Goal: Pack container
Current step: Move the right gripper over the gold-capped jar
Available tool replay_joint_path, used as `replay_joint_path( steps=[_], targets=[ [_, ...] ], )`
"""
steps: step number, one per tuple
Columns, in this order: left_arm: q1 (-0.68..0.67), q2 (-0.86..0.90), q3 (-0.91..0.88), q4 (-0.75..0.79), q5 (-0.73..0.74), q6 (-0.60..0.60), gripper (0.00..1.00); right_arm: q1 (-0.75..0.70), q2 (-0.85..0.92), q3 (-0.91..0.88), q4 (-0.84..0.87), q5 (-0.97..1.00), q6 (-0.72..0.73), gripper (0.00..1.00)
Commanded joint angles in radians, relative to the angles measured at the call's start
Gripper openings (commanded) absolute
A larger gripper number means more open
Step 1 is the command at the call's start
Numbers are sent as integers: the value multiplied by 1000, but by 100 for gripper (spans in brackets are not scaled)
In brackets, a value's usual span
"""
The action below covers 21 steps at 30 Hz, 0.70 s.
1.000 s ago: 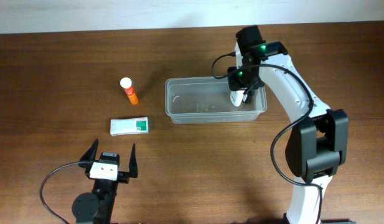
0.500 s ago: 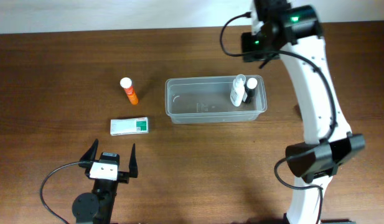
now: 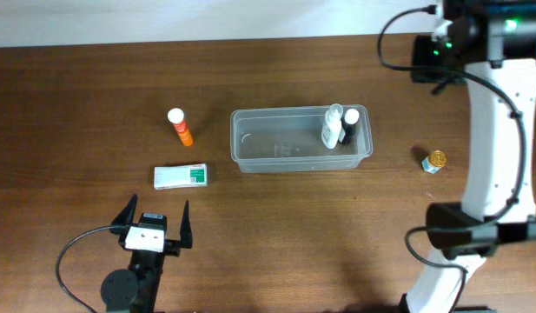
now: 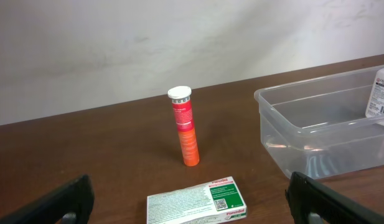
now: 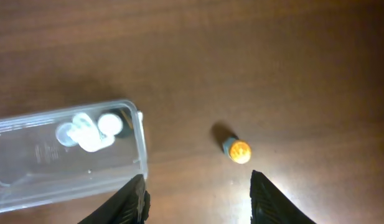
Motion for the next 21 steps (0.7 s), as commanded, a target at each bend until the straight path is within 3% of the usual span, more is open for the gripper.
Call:
replay_joint_path(
  steps=[1, 10, 11, 13, 15, 21],
  targets=[
    [6, -9, -8, 2, -4, 16, 99, -42, -124, -122, -7, -17, 11, 49],
    [6, -9, -8, 2, -4, 16, 99, -224, -237, -522, 58, -10, 143, 64],
    [6, -9, -8, 2, -4, 16, 99, -245, -235, -559, 79, -13, 174, 69],
    [6, -9, -8, 2, -4, 16, 99, -283, -232, -640, 127, -45, 224, 91],
    [6, -9, -8, 2, -4, 16, 99, -316, -232, -734, 190, -118, 225, 97],
    [6, -9, -8, 2, -4, 16, 99, -341, -232, -982, 411, -177, 216, 98]
  ],
)
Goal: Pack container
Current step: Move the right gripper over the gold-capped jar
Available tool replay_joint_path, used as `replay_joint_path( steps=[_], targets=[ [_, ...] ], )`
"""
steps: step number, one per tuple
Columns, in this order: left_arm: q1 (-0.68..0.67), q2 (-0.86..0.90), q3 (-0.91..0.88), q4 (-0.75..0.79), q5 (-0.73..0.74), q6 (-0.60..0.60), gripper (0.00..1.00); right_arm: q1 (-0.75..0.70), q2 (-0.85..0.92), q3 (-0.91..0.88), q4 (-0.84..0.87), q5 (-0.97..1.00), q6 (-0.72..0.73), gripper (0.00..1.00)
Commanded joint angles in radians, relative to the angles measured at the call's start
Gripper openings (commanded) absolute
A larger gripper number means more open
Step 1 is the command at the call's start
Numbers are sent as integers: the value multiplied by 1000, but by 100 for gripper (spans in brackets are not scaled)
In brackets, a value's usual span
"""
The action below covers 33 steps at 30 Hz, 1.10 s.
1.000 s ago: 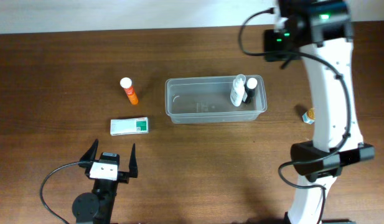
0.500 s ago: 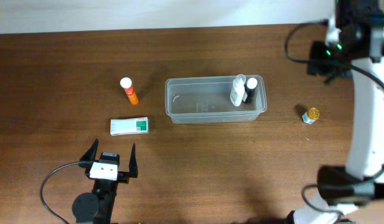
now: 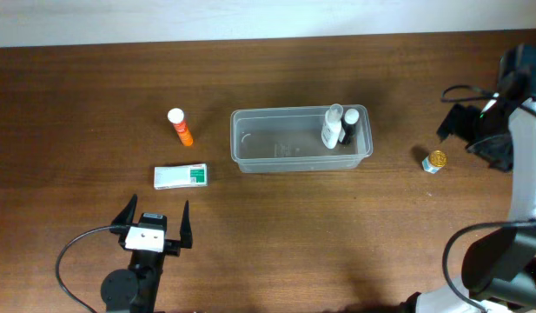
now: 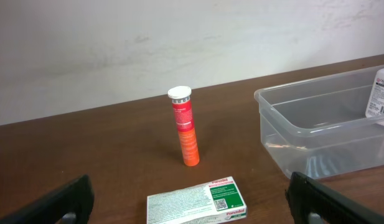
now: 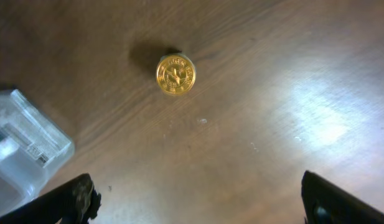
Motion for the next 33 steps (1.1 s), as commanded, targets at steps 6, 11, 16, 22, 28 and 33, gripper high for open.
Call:
replay_joint_path(
  steps=[6, 11, 16, 22, 28, 33],
  targets=[
    [6, -9, -8, 2, -4, 16, 99, 9, 2, -183, 206, -42, 16, 98],
    [6, -9, -8, 2, -4, 16, 99, 6, 19, -210, 300, -39, 13, 97],
    [6, -9, -8, 2, -4, 16, 99, 7, 74, -213, 347, -43, -37, 94],
    [6, -9, -8, 2, -4, 16, 99, 6, 153, -213, 370, -43, -36, 92],
    [6, -9, -8, 2, -4, 16, 99, 6, 198, -213, 401, -43, -37, 90],
    [6, -9, -8, 2, -4, 16, 99, 5, 215, -213, 418, -42, -37, 89]
  ],
)
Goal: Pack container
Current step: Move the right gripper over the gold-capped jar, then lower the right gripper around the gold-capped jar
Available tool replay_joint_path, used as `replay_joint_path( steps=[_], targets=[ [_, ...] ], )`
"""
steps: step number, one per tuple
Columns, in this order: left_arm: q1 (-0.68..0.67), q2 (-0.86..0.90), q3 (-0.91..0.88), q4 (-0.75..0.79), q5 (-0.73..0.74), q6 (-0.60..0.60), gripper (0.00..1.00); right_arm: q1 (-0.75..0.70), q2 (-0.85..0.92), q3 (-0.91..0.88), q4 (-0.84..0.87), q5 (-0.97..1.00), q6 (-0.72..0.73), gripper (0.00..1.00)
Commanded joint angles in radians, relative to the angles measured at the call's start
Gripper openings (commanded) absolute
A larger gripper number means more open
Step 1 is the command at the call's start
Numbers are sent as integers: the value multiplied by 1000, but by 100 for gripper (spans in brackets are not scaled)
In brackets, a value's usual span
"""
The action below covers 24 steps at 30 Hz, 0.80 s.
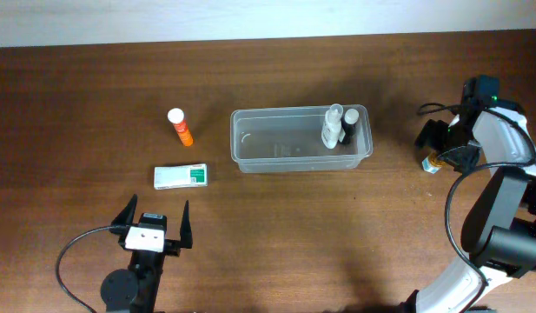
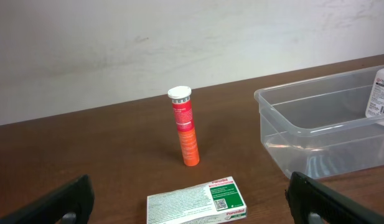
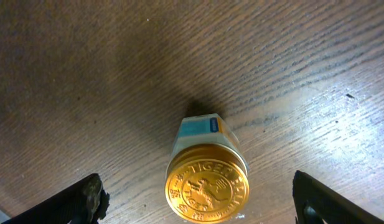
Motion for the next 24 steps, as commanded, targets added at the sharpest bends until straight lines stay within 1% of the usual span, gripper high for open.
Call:
replay_joint_path(
  steps=[1, 9, 11, 17, 18, 20, 24],
  targets=[
    [6, -9, -8, 2, -4, 16, 99, 3, 25, -5, 10, 2, -9, 88],
    [6, -9, -8, 2, -4, 16, 99, 2, 50, -5, 23, 14, -9, 84],
    [6, -9, -8, 2, -4, 16, 99, 2, 50, -5, 24, 30, -10, 80],
    [6, -9, -8, 2, -4, 16, 99, 3, 50, -5, 28, 33, -18, 79],
    [6, -9, -8, 2, -4, 16, 99, 3, 50, -5, 28, 33, -17, 76],
    [6, -9, -8, 2, -4, 16, 99, 3, 50, -5, 28, 33, -17, 74],
    [6, -9, -8, 2, -4, 16, 99, 2, 50, -6, 29, 34, -17, 74]
  ],
)
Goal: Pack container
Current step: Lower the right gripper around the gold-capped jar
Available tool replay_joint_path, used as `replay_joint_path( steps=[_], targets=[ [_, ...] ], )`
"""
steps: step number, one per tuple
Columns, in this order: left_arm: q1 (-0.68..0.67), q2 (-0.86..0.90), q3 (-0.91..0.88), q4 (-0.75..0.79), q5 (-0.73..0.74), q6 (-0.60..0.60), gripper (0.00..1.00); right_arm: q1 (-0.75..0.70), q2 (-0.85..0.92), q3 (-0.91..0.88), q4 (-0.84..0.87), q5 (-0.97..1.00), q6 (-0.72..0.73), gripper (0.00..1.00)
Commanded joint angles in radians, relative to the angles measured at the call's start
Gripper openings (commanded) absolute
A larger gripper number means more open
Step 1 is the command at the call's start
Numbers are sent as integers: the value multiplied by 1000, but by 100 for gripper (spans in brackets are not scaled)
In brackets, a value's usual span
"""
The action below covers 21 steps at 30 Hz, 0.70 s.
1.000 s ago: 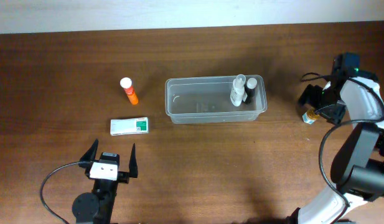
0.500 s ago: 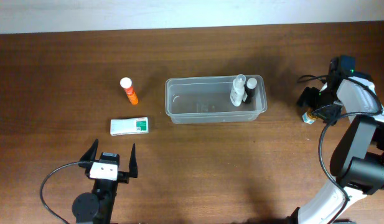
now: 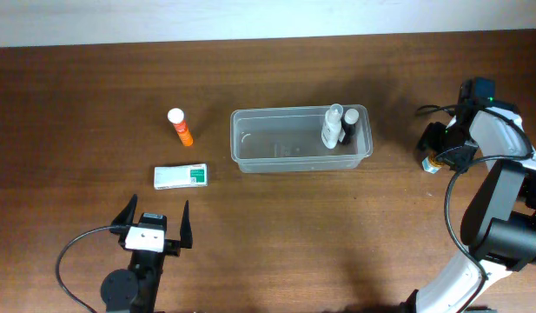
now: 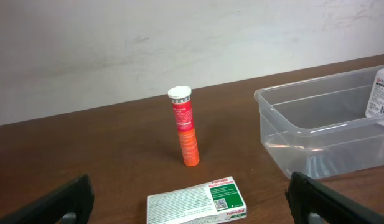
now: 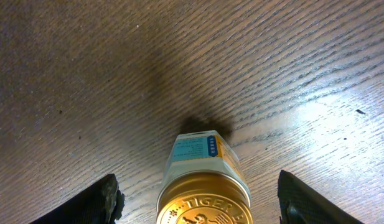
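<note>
A clear plastic container stands mid-table, with a white bottle and a dark-capped bottle upright in its right end. To its right a small gold-lidded jar stands on the wood, and my right gripper is open around it, a finger on each side without touching. An orange tube with a white cap stands left of the container. A white-and-green medicine box lies flat before it. My left gripper is open near the table's front edge, short of the box.
The right arm reaches in along the table's right edge, and its cable loops beside it. A pale wall rises behind the table. The container's near rim shows at the right of the left wrist view.
My right gripper has come a little lower and closer over the gold-lidded jar, whose lid now sits at the bottom of the wrist view. The left arm is still.
My right gripper was first high above the container's right end, the jar small below it. Then it was over the jar, still well above it. Then it hung open just over the jar, and now it straddles it. The left gripper stayed open throughout.
</note>
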Motion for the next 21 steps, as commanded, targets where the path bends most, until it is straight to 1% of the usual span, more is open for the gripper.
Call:
replay_joint_path(
  steps=[1, 21],
  targets=[
    [6, -9, -8, 2, -4, 16, 99, 3, 10, -6, 3, 21, 0, 74],
    [6, -9, -8, 2, -4, 16, 100, 3, 10, -31, 27, 24, 0, 73]
  ],
)
